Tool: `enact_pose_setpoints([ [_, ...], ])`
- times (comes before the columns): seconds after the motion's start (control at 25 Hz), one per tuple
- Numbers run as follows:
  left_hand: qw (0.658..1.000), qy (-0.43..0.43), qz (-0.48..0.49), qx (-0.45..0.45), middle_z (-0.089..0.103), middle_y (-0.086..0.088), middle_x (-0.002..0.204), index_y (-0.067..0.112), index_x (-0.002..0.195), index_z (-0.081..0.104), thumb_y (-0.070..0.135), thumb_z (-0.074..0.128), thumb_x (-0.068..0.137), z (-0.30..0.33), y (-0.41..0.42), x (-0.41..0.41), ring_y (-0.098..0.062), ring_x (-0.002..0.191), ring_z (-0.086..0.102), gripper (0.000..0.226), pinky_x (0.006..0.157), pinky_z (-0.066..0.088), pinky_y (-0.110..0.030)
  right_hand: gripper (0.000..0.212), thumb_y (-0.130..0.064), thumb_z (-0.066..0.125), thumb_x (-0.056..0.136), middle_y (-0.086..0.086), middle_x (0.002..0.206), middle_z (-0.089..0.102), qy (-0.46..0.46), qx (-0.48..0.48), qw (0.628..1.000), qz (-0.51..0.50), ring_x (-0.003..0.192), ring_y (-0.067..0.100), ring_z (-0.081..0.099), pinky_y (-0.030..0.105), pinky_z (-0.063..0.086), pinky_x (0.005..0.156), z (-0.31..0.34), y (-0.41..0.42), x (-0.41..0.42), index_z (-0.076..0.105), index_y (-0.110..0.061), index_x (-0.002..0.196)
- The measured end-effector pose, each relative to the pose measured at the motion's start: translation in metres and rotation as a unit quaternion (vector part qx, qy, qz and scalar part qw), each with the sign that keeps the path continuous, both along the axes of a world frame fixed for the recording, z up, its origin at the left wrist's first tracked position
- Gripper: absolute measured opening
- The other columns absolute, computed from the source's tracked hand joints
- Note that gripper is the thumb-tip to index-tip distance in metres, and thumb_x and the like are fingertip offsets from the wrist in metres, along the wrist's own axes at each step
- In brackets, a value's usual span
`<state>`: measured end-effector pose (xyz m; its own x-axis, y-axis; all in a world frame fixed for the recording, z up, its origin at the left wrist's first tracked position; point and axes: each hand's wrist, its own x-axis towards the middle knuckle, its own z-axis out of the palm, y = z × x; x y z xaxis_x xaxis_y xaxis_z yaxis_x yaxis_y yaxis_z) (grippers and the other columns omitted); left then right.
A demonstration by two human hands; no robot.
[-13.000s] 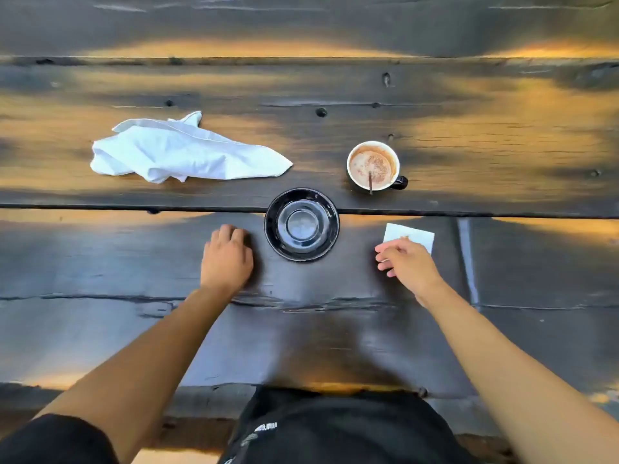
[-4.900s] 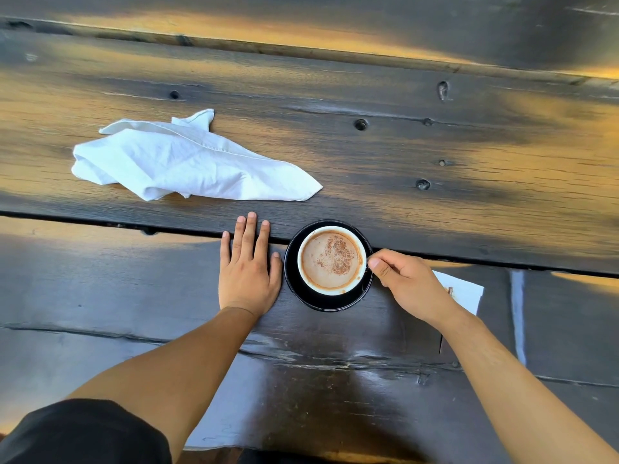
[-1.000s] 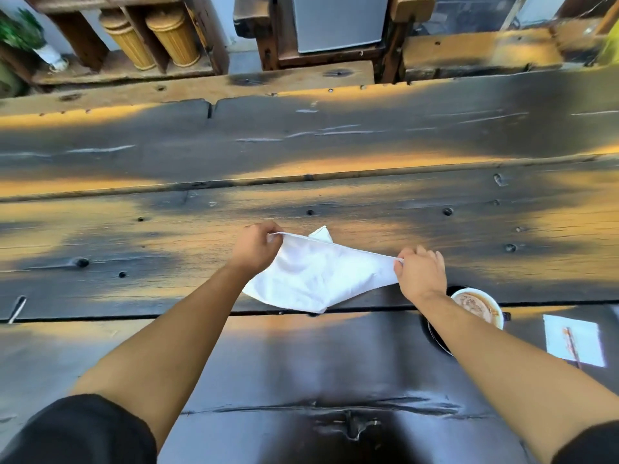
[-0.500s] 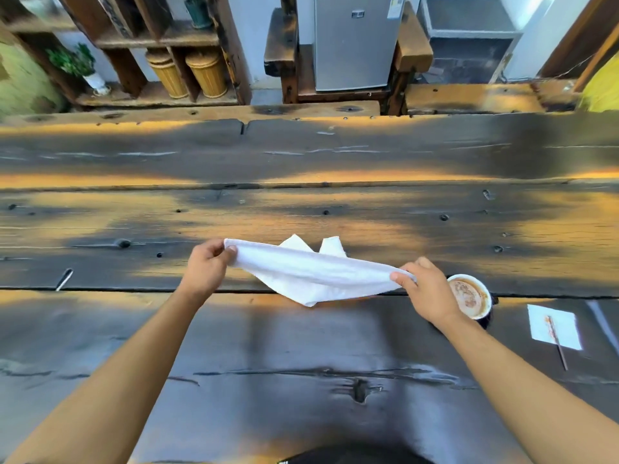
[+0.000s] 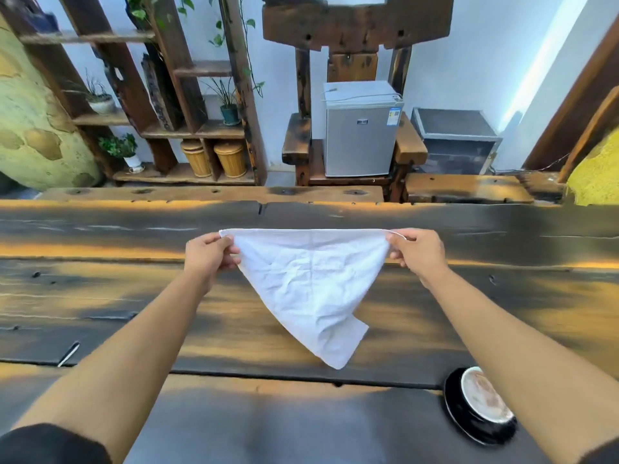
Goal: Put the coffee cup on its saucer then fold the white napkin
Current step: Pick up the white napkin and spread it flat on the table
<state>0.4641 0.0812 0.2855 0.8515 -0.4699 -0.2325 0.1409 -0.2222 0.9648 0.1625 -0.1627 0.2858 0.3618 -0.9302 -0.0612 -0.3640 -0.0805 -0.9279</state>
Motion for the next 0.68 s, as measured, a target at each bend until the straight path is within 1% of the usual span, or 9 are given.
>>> enact_pose_setpoints([
  [0.08,0.996,0.041,0.009,-0.075,0.074,-0.016,0.090,0.007,0.096,0.064,0.012,0.056,0.099,0.036,-0.026,0.016,-0.021,0.065,0.074,0.009,0.063,0.059,-0.034,0.014,-0.017,0.070,0.092,0.002,0.084,0.076,-0.082,-0.004,0.996,-0.018,0.059,0.009,0.065,0.026,0.053,0.054,0.037,-0.015,0.014,0.079,-0.012,0.102],
  [0.16,0.989,0.052,0.009,-0.140,0.075,-0.018,0.099,0.006,0.100,0.064,0.011,0.056,0.098,0.065,-0.040,0.024,-0.025,0.081,0.077,0.010,0.072,0.061,-0.035,0.013,-0.015,0.069,0.093,0.002,0.089,0.076,-0.147,-0.016,0.988,-0.034,0.068,0.010,0.069,0.026,0.058,0.063,0.068,-0.019,0.015,0.077,-0.013,0.104],
  [0.2,0.984,0.055,0.003,-0.169,0.075,-0.018,0.101,0.003,0.102,0.064,0.010,0.056,0.097,0.076,-0.041,0.022,-0.027,0.086,0.077,0.012,0.077,0.061,-0.036,0.013,-0.015,0.069,0.093,0.003,0.090,0.076,-0.175,-0.023,0.984,-0.035,0.071,0.012,0.070,0.026,0.059,0.066,0.078,-0.019,0.013,0.076,-0.014,0.104],
  [0.28,0.974,0.066,-0.010,-0.217,0.075,-0.020,0.099,-0.002,0.105,0.064,0.007,0.056,0.095,0.085,-0.032,0.011,-0.031,0.094,0.076,0.016,0.084,0.061,-0.038,0.011,-0.014,0.069,0.093,0.005,0.091,0.077,-0.211,-0.033,0.977,-0.026,0.076,0.015,0.072,0.026,0.060,0.065,0.085,-0.011,0.001,0.076,-0.019,0.101],
  [0.36,0.969,0.083,-0.011,-0.233,0.074,-0.023,0.098,-0.005,0.105,0.064,0.006,0.052,0.093,0.077,-0.013,-0.005,-0.035,0.095,0.075,0.020,0.086,0.061,-0.041,0.013,-0.012,0.069,0.092,0.009,0.090,0.077,-0.223,-0.018,0.974,-0.023,0.075,0.017,0.072,0.028,0.058,0.063,0.074,0.001,-0.017,0.076,-0.021,0.098],
  [0.44,0.966,0.120,-0.005,-0.230,0.073,-0.023,0.094,-0.004,0.098,0.067,0.010,0.047,0.093,0.055,0.010,-0.020,-0.037,0.092,0.075,0.026,0.083,0.062,-0.042,0.016,-0.007,0.069,0.091,0.011,0.088,0.077,-0.227,0.037,0.973,-0.021,0.075,0.017,0.071,0.028,0.057,0.063,0.046,0.017,-0.036,0.075,-0.015,0.103],
  [0.52,0.967,0.156,0.020,-0.203,0.072,-0.017,0.087,0.002,0.084,0.071,0.013,0.048,0.095,0.021,0.034,-0.032,-0.035,0.082,0.074,0.027,0.078,0.064,-0.043,0.019,0.000,0.067,0.091,0.013,0.085,0.074,-0.236,0.107,0.966,-0.023,0.073,0.017,0.069,0.024,0.056,0.063,0.007,0.041,-0.055,0.073,-0.005,0.108],
  [0.6,0.977,0.163,0.032,-0.133,0.071,-0.019,0.095,-0.001,0.091,0.069,0.007,0.057,0.094,-0.020,0.057,-0.046,-0.033,0.076,0.073,0.015,0.077,0.063,-0.042,0.020,0.007,0.063,0.091,0.016,0.083,0.070,-0.238,0.165,0.957,-0.029,0.069,0.018,0.066,0.020,0.056,0.063,-0.037,0.065,-0.074,0.069,0.006,0.110],
  [0.68,0.984,0.169,0.019,-0.056,0.068,-0.027,0.107,-0.006,0.105,0.066,-0.004,0.056,0.093,-0.067,0.081,-0.064,-0.034,0.077,0.072,0.016,0.077,0.061,-0.040,0.019,0.008,0.061,0.091,0.017,0.084,0.069,-0.221,0.216,0.950,-0.039,0.071,0.021,0.065,0.020,0.058,0.066,-0.079,0.090,-0.094,0.069,0.009,0.108],
])
